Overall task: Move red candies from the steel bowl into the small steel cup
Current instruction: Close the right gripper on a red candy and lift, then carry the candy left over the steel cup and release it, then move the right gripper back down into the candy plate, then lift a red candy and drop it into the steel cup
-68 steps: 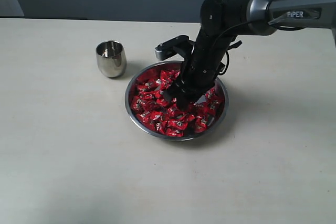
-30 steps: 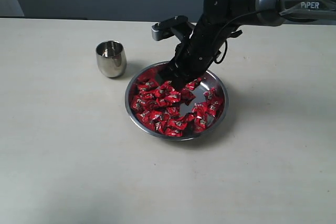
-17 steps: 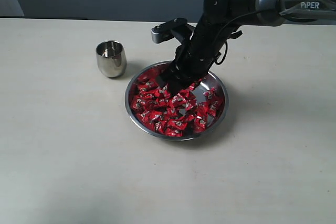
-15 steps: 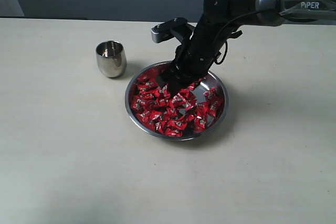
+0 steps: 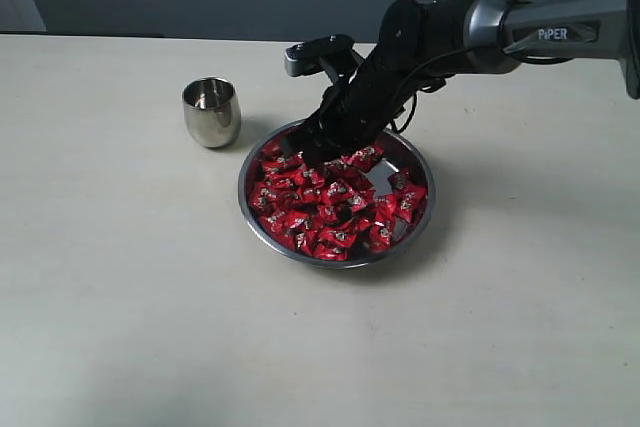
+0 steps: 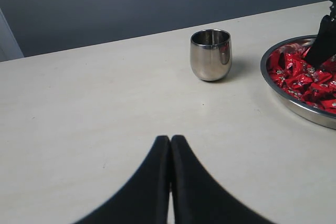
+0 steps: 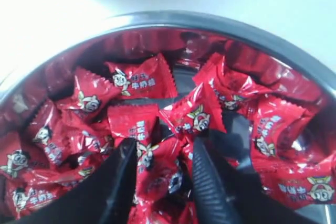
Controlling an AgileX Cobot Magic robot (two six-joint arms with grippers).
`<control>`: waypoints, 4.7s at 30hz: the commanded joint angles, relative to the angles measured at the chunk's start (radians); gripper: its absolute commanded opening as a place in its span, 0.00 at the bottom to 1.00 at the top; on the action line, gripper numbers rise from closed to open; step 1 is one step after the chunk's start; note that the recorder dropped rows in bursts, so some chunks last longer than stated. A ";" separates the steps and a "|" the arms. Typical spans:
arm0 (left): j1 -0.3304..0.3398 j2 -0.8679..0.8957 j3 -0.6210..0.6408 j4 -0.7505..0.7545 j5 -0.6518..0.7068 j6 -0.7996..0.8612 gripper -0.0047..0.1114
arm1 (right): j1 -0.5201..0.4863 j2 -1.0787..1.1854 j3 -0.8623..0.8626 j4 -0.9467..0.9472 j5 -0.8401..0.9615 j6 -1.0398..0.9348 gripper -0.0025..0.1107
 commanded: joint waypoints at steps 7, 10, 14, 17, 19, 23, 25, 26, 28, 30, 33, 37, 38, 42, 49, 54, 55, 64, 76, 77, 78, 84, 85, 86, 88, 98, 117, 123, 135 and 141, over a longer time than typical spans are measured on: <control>-0.003 -0.004 -0.001 -0.001 -0.009 -0.005 0.04 | 0.000 0.004 -0.003 -0.001 0.032 -0.006 0.18; -0.003 -0.004 -0.001 -0.001 -0.009 -0.005 0.04 | 0.000 0.004 -0.003 -0.001 0.032 -0.006 0.07; -0.003 -0.004 -0.001 -0.001 -0.009 -0.005 0.04 | 0.000 0.004 -0.003 -0.001 0.029 -0.006 0.02; -0.003 -0.004 -0.001 -0.001 -0.009 -0.005 0.04 | 0.000 -0.006 -0.003 0.006 0.018 -0.006 0.02; -0.003 -0.004 -0.001 -0.001 -0.009 -0.005 0.04 | 0.000 -0.022 -0.003 0.017 -0.002 -0.006 0.02; -0.003 -0.004 -0.001 -0.001 -0.009 -0.005 0.04 | 0.000 -0.064 -0.003 0.057 -0.056 -0.007 0.02; -0.003 -0.004 -0.001 -0.001 -0.009 -0.005 0.04 | 0.000 -0.080 -0.003 0.097 -0.081 -0.028 0.02; -0.003 -0.004 -0.001 -0.001 -0.009 -0.005 0.04 | 0.000 -0.087 -0.003 0.133 -0.092 -0.054 0.02; -0.003 -0.004 -0.001 -0.001 -0.009 -0.005 0.04 | 0.000 -0.087 -0.023 0.189 -0.094 -0.106 0.02; -0.003 -0.004 -0.001 -0.001 -0.009 -0.005 0.04 | 0.009 -0.080 -0.052 0.236 -0.104 -0.140 0.02; -0.003 -0.004 -0.001 -0.001 -0.009 -0.005 0.04 | 0.033 -0.050 -0.130 0.257 -0.106 -0.159 0.02; -0.003 -0.004 -0.001 -0.001 -0.009 -0.005 0.04 | 0.064 0.026 -0.277 0.255 -0.092 -0.159 0.02; -0.003 -0.004 -0.001 -0.001 -0.009 -0.005 0.04 | 0.068 0.050 -0.316 0.255 -0.088 -0.157 0.02; -0.003 -0.004 -0.001 -0.001 -0.009 -0.005 0.04 | 0.084 0.133 -0.441 0.258 -0.077 -0.157 0.02; -0.003 -0.004 -0.001 -0.001 -0.009 -0.005 0.04 | 0.095 0.243 -0.567 0.260 -0.077 -0.157 0.02; -0.003 -0.004 -0.001 -0.001 -0.009 -0.005 0.04 | 0.095 0.270 -0.570 0.250 -0.104 -0.157 0.02; -0.003 -0.004 -0.001 -0.001 -0.009 -0.005 0.04 | 0.095 0.272 -0.570 0.250 -0.107 -0.157 0.02; -0.003 -0.004 -0.001 -0.001 -0.009 -0.005 0.04 | 0.095 0.272 -0.570 0.250 -0.082 -0.157 0.18; -0.003 -0.004 -0.001 -0.001 -0.009 -0.005 0.04 | 0.091 0.198 -0.570 0.148 0.053 -0.140 0.35; -0.003 -0.004 -0.001 -0.001 -0.009 -0.005 0.04 | 0.091 0.183 -0.570 0.121 0.085 -0.128 0.35; -0.003 -0.004 -0.001 -0.001 -0.009 -0.005 0.04 | 0.091 0.164 -0.570 0.073 0.119 -0.105 0.35; -0.003 -0.004 -0.001 -0.001 -0.009 -0.005 0.04 | 0.088 0.101 -0.570 -0.297 0.447 0.146 0.35; -0.003 -0.004 -0.001 -0.001 -0.009 -0.005 0.04 | 0.088 0.106 -0.570 -0.328 0.486 0.169 0.35; -0.003 -0.004 -0.001 -0.001 -0.009 -0.005 0.04 | 0.088 0.113 -0.570 -0.360 0.538 0.191 0.35; -0.003 -0.004 -0.001 -0.001 -0.009 -0.005 0.04 | 0.088 0.130 -0.570 -0.387 0.596 0.216 0.35; -0.003 -0.004 -0.001 -0.001 -0.009 -0.005 0.04 | 0.088 0.240 -0.568 -0.386 0.618 0.327 0.35; -0.003 -0.004 -0.001 -0.001 -0.009 -0.005 0.04 | 0.087 0.242 -0.568 -0.438 0.598 0.327 0.35; -0.003 -0.004 -0.001 -0.001 -0.009 -0.005 0.04 | 0.087 0.260 -0.568 -0.418 0.597 0.327 0.35; -0.003 -0.004 -0.001 -0.001 -0.009 -0.005 0.04 | 0.086 0.275 -0.570 -0.423 0.611 0.327 0.04; -0.003 -0.004 -0.001 -0.001 -0.009 -0.005 0.04 | 0.086 0.224 -0.570 -0.423 0.600 0.327 0.02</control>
